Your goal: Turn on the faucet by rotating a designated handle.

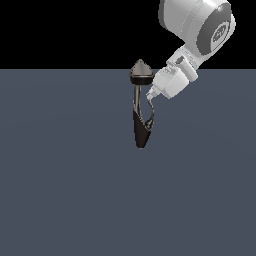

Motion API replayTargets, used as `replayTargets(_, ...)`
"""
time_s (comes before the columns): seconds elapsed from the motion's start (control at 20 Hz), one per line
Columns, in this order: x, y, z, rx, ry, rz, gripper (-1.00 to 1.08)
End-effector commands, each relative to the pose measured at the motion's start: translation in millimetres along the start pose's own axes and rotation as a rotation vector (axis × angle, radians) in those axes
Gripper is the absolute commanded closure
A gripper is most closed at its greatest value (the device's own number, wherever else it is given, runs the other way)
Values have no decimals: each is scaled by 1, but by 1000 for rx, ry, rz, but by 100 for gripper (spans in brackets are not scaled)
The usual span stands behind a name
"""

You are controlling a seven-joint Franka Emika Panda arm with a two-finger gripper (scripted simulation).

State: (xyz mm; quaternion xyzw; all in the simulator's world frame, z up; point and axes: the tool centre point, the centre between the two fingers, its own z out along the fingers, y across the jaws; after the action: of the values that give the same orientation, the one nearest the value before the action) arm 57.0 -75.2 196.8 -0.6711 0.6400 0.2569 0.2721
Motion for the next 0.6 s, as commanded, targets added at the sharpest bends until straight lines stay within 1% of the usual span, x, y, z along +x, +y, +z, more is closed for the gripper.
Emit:
replayTargets(0.0, 9, -3, 4, 10, -9, 34, 108)
replayTargets(0.25, 18, -5, 9, 18, -17, 63, 108)
replayTargets(0.55, 17, -2, 9, 17, -18, 64, 108)
